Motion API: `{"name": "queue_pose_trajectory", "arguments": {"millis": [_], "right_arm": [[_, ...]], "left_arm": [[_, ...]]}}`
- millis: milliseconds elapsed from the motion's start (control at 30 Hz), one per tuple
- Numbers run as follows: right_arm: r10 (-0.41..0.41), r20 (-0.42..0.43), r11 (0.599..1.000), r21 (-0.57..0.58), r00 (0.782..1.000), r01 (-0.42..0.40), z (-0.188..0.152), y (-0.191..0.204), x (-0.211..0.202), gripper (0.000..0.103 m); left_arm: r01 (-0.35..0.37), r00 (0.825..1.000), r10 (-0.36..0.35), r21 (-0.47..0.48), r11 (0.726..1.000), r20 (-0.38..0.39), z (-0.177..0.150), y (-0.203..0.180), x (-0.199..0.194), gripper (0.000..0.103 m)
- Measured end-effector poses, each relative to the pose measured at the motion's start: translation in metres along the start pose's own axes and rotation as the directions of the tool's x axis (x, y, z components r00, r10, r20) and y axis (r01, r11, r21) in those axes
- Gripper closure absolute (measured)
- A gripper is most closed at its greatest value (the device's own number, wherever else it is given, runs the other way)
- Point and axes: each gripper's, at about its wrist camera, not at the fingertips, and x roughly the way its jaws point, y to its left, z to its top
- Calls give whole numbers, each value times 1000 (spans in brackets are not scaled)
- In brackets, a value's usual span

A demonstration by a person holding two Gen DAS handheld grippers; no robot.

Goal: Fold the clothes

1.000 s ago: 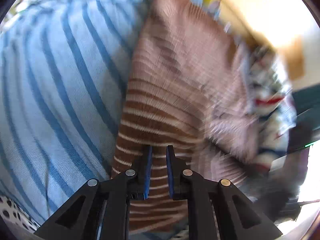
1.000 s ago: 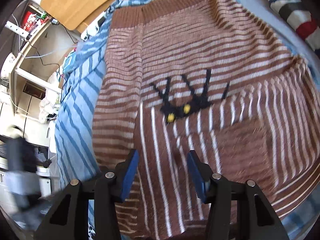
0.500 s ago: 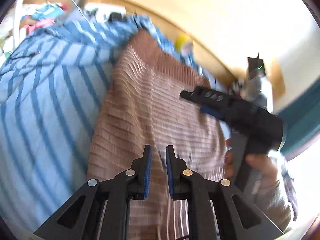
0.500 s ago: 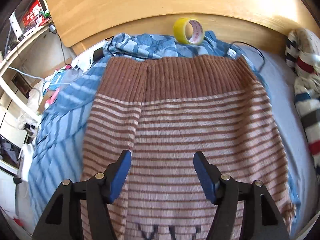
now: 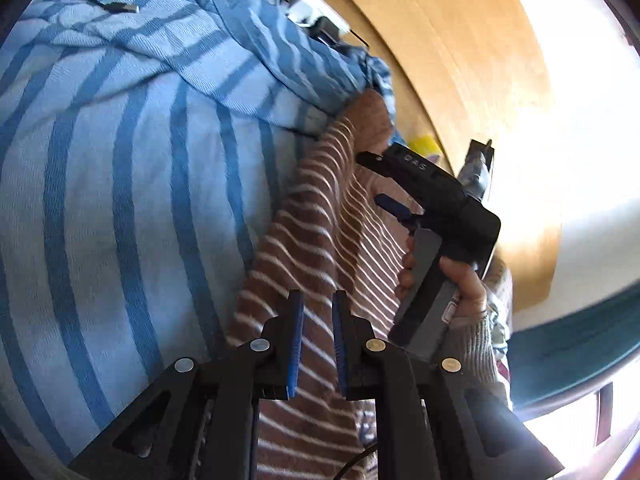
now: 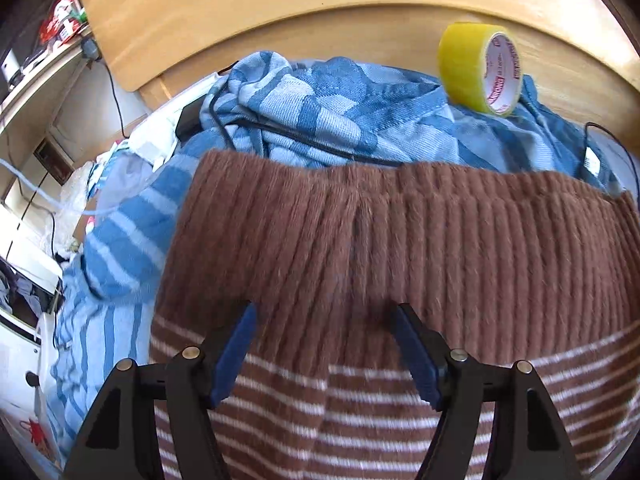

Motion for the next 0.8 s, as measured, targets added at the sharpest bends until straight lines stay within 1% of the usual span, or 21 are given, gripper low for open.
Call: {"name": "queue_pose_trajectory", "arguments": {"millis": [100, 133, 167, 200, 233, 267, 300, 367, 433, 467, 533, 567, 600, 633, 667, 700, 733, 767, 800], "right_arm": [[10, 25, 1000, -5, 1000, -10, 13, 4, 4, 29], [2, 20, 1000, -10, 1000, -2, 16, 5, 6, 34], [-1, 9, 1000, -23, 1000, 1, 19, 7, 9, 60], [12, -4, 999, -53, 1000, -12, 20, 11, 11, 71], [-10, -6, 996, -90, 1000, 9, 21, 17, 10, 78], [-32, -6, 992, -124, 999, 31, 21, 22, 9, 89], [-58, 2, 987, -147, 998, 58, 24, 25, 7, 90], [-111, 18, 976, -186, 994, 112, 30, 31, 4, 92], [-169, 29, 974, -149, 985, 171, 39, 24, 7, 92], [-185, 30, 973, -136, 982, 187, 41, 21, 9, 92], [-194, 29, 972, -132, 981, 196, 42, 18, 11, 91], [-200, 27, 970, -133, 979, 202, 41, 18, 11, 84], [-215, 25, 965, -151, 976, 216, 38, 20, 7, 73], [-228, 37, 959, -166, 973, 231, 33, 23, 0, 49], [-242, 49, 952, -182, 969, 247, 27, 25, -8, 43], [-251, 59, 946, -196, 966, 257, 21, 27, -17, 46], [-234, 61, 948, -209, 970, 242, 14, 29, -26, 54], [-214, 55, 950, -223, 975, 221, 5, 32, -35, 60], [-189, 39, 950, -244, 981, 193, -4, 35, -42, 61]], "left_arm": [[-37, 999, 36, -36, 999, -33, 13, 8, 10, 88], [-46, 998, 45, -41, 998, -36, 15, 9, 9, 88], [-52, 998, 51, -42, 998, -37, 15, 9, 8, 88], [-59, 998, 57, -43, 997, -39, 16, 9, 6, 89], [-64, 997, 63, -32, 997, -46, 16, 7, 7, 88], [-74, 996, 74, -9, 997, -55, 17, 2, 13, 88], [-86, 994, 87, 18, 996, -62, 18, -3, 22, 88], [-82, 994, 85, 49, 995, -64, 20, -11, 29, 88], [-96, 994, 99, 58, 994, -49, 21, -17, 30, 88], [-109, 993, 112, 62, 992, -41, 22, -19, 29, 88], [-141, 989, 144, 73, 987, -42, 24, -23, 32, 88], [-146, 987, 150, 78, 986, -49, 24, -25, 33, 88], [-152, 986, 157, 81, 985, -56, 24, -27, 35, 88], [-160, 984, 166, 84, 983, -62, 25, -29, 38, 88], [-168, 983, 174, 93, 982, -62, 24, -31, 39, 88], [-174, 982, 181, 103, 979, -59, 23, -32, 39, 88], [-182, 981, 188, 108, 977, -55, 22, -33, 40, 88], [-184, 980, 191, 110, 977, -53, 21, -34, 40, 88], [-185, 980, 192, 112, 976, -55, 20, -35, 41, 88]]}}
